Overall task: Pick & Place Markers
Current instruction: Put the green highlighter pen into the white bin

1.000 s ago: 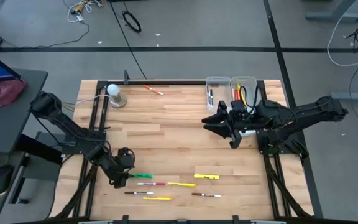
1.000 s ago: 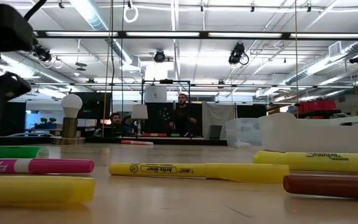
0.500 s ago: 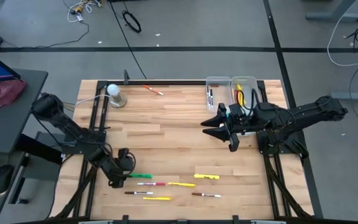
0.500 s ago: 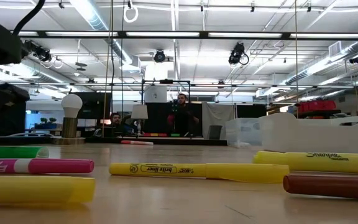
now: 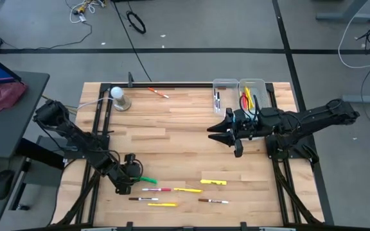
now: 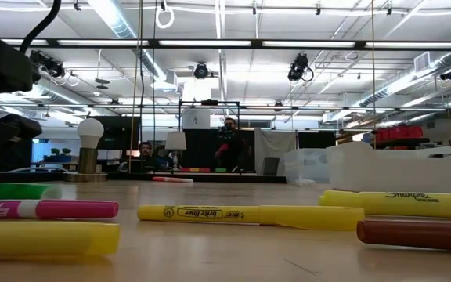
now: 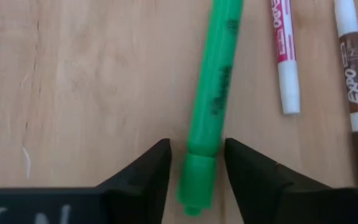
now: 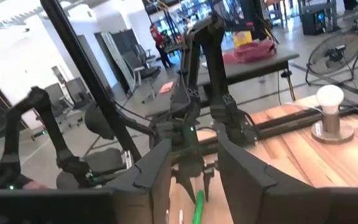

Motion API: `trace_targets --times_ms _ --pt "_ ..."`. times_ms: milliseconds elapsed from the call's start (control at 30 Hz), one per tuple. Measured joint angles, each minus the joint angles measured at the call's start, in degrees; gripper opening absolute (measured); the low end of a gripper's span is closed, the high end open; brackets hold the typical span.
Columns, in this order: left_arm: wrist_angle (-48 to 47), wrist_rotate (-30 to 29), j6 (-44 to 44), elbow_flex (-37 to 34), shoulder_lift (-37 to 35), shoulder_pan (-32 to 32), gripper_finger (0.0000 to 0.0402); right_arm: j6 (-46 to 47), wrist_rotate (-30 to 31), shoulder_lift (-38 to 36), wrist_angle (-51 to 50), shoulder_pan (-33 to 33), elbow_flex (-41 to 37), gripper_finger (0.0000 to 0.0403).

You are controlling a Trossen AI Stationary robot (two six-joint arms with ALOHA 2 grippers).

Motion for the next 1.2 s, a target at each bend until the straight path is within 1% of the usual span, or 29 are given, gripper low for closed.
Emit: trace_targets --times_ms 100,233,433,533,600,733,800,933,1067,1133,1200 --pt "0.48 -0.12 -0.06 -0.01 0.05 0.06 0.0124 0.73 0.00 0.00 -3.64 0.00 -0.02 0.0130" --pt "1.01 -0.10 -2.30 -0.04 0.09 0.87 0.0069 5.46 0.00 0.86 -11.55 0.00 -0.01 0.0130" --pt "1.12 1.53 -8.85 0.60 -0.76 4.33 0.0065 13.30 0.04 5.13 -22.95 -0.08 -0.02 0.0130" --pt "1.16 -0.25 -10.24 3.09 -2.20 7.58 0.0065 17.05 -0.02 8.10 -25.78 -0.49 -0.06 0.0130" --pt "1.47 -2.55 -9.72 5.65 -3.35 9.81 0.0065 18.23 -0.02 10.30 -25.48 -0.50 -0.07 0.0130" --pt "1.65 -7.86 -4.55 12.44 -3.65 15.02 0.0065 18.33 -0.21 15.07 -20.53 -0.50 -0.07 0.0133" --pt "1.79 -8.97 -0.70 16.34 -3.61 17.48 0.0065 18.08 -0.28 16.94 -16.08 -0.50 -0.07 0.0142" --pt "2.76 -9.04 7.09 22.78 -3.24 21.90 0.0067 15.17 -0.36 18.96 -6.00 -0.50 -0.07 0.0182" --pt "3.97 -8.97 15.67 28.37 -3.24 24.99 0.0066 10.88 -0.50 19.15 3.99 -0.48 -0.07 0.0226" --pt "3.97 -9.04 18.77 30.36 -3.23 26.23 0.0067 8.70 -0.46 19.08 9.56 -0.34 -0.07 0.0241" --pt "4.29 -9.17 20.55 32.04 -3.33 27.32 0.0068 7.07 0.11 19.08 14.16 -0.31 -0.11 0.0247"
